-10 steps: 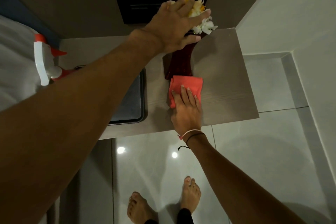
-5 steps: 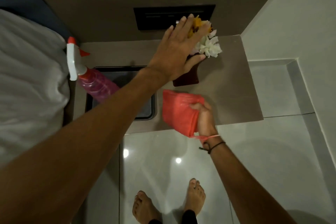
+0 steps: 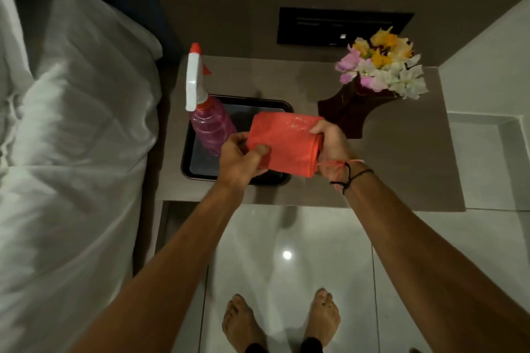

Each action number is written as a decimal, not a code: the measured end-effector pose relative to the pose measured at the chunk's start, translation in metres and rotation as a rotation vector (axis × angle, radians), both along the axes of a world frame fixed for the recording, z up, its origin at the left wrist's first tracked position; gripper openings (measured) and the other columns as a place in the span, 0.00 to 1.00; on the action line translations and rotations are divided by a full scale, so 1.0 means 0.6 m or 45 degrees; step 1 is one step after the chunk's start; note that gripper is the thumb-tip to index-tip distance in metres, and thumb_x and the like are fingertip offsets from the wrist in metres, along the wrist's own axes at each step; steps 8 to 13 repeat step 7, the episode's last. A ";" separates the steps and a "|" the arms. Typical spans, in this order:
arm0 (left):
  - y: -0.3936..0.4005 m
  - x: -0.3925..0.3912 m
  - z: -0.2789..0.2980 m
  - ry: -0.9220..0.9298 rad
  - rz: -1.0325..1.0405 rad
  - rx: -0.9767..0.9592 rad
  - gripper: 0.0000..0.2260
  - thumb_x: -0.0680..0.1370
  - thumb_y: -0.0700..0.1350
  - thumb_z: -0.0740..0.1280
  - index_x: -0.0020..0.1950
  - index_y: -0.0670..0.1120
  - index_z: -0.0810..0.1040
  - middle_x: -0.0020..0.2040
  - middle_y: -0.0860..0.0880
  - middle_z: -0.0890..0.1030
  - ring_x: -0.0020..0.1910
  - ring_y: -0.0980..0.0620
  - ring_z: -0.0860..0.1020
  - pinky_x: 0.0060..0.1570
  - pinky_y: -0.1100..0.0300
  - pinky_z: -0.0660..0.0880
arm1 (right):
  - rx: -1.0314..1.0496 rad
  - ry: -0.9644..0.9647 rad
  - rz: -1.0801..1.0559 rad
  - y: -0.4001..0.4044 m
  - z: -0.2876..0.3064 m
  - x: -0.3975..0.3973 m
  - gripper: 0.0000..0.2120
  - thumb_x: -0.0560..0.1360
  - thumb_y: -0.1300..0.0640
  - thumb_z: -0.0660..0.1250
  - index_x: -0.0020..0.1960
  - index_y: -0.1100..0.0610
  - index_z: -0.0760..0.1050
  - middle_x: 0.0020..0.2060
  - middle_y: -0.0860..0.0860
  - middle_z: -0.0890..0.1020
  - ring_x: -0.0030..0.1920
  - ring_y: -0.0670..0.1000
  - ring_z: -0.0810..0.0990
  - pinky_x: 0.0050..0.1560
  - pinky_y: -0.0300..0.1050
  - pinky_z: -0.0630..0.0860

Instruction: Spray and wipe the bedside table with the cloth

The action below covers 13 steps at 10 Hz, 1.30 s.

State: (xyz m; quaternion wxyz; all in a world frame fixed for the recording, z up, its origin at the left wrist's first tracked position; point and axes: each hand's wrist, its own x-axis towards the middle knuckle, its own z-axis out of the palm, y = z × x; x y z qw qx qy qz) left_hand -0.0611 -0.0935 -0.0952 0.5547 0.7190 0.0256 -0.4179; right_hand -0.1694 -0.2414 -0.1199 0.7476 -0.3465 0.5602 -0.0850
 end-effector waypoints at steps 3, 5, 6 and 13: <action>-0.007 -0.011 -0.038 -0.514 -0.200 0.190 0.25 0.77 0.31 0.67 0.72 0.44 0.67 0.67 0.40 0.73 0.61 0.41 0.78 0.61 0.49 0.81 | -0.533 0.341 0.154 -0.015 -0.026 0.082 0.19 0.70 0.63 0.77 0.61 0.60 0.80 0.52 0.56 0.85 0.53 0.55 0.85 0.60 0.53 0.81; -0.011 -0.006 -0.059 -0.680 -0.495 0.296 0.27 0.80 0.30 0.61 0.78 0.43 0.67 0.76 0.38 0.66 0.69 0.44 0.71 0.73 0.59 0.67 | -0.727 0.395 0.229 -0.003 -0.042 0.078 0.17 0.73 0.64 0.73 0.62 0.61 0.80 0.57 0.58 0.85 0.51 0.52 0.84 0.57 0.43 0.80; -0.008 -0.015 -0.044 -0.862 -0.692 0.324 0.25 0.81 0.33 0.61 0.79 0.40 0.67 0.81 0.36 0.61 0.80 0.37 0.61 0.80 0.48 0.61 | -1.020 0.372 0.386 0.011 -0.006 0.061 0.18 0.77 0.63 0.67 0.67 0.60 0.77 0.61 0.58 0.83 0.61 0.56 0.82 0.65 0.48 0.78; -0.008 -0.018 -0.028 -0.914 -0.740 0.299 0.26 0.83 0.37 0.60 0.81 0.42 0.61 0.85 0.39 0.48 0.84 0.40 0.49 0.84 0.46 0.51 | -1.308 0.334 0.653 0.018 0.027 0.053 0.21 0.80 0.62 0.62 0.73 0.58 0.71 0.70 0.58 0.77 0.70 0.57 0.75 0.71 0.48 0.71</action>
